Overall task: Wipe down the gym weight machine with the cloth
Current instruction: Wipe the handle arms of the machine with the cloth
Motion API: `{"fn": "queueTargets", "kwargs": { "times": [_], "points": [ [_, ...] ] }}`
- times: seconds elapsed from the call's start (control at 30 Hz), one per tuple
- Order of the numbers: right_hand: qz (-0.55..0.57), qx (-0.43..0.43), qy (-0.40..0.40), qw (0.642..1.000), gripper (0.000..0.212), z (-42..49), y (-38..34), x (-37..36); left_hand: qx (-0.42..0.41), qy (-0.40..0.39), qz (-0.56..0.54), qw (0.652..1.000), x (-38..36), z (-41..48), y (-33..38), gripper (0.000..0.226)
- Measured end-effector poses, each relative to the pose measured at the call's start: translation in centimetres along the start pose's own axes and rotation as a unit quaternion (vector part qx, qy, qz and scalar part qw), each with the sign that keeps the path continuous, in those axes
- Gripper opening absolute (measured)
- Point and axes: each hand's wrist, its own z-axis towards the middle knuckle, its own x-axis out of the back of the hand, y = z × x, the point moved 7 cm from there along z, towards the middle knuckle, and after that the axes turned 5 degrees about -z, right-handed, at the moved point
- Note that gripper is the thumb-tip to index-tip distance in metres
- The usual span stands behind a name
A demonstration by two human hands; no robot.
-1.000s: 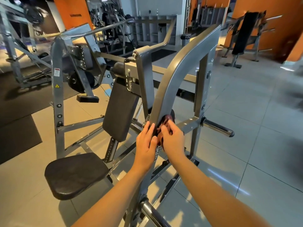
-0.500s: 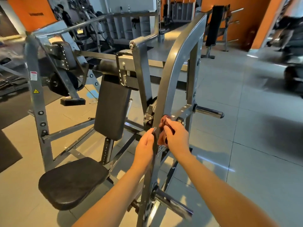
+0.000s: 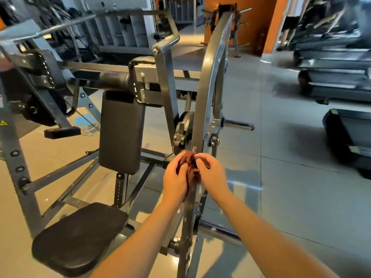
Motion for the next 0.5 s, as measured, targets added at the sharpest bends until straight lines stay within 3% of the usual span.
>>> {"fn": "queueTargets", "kwargs": {
  "times": [0.1, 0.17, 0.3, 0.5],
  "points": [
    [0.011, -0.017, 0.041, 0.999, 0.032, 2.1, 0.3, 0.7, -0.077, 0.017, 0.083, 0.993, -0.1, 2.6, 1.9, 0.039],
    [0.037, -0.038, 0.037, 0.998, 0.034, 3.1, 1.0, 0.4, -0.103, -0.021, 0.126, 0.986, -1.7, 4.2, 2.1, 0.042],
    [0.098, -0.039, 0.027, 0.994, 0.025, 3.7, 2.3, -0.3, -0.125, -0.053, 0.135, 0.981, -3.6, 5.0, 0.4, 0.049],
    [0.107, -0.083, -0.009, 0.991, 0.035, 3.0, 5.0, -1.4, -0.088, -0.053, 0.082, 0.991, -2.6, 1.7, -5.1, 0.056]
  ]
}}
